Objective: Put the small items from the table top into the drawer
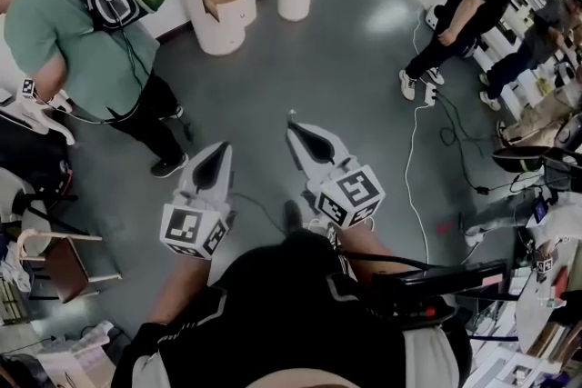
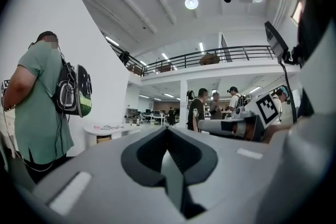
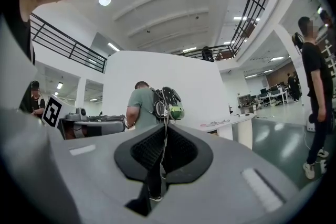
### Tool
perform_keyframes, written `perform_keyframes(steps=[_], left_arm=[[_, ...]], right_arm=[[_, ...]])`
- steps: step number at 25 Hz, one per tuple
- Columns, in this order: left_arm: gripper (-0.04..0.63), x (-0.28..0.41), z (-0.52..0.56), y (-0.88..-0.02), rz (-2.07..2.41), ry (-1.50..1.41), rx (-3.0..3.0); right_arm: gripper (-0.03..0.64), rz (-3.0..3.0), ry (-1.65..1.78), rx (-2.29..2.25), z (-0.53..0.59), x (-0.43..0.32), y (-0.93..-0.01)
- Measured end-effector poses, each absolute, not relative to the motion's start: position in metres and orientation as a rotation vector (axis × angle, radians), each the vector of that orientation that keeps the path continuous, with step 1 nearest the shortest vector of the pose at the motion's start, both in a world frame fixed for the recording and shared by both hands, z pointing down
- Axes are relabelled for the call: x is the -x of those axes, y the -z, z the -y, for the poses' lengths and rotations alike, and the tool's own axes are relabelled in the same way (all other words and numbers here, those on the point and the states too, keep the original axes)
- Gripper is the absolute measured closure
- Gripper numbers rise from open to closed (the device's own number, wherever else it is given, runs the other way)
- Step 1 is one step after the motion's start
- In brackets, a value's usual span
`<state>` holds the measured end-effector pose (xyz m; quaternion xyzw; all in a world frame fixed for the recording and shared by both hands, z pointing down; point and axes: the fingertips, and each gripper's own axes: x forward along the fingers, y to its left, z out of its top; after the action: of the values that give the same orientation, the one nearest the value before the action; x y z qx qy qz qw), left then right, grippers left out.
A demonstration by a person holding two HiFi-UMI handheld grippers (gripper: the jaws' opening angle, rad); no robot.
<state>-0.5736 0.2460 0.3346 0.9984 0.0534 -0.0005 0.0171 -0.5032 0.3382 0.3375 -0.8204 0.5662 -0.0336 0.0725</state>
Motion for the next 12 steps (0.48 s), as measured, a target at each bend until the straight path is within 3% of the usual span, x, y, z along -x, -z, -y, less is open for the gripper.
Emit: perform_keyframes(steps=[12], left_arm=[[0.595,0.447,-0.225,-0.322,-0.118,0.013,-3.112]], right_arm=[[0.6,-1.77,0.059,2.4,-0.31,0.374,-0.325]])
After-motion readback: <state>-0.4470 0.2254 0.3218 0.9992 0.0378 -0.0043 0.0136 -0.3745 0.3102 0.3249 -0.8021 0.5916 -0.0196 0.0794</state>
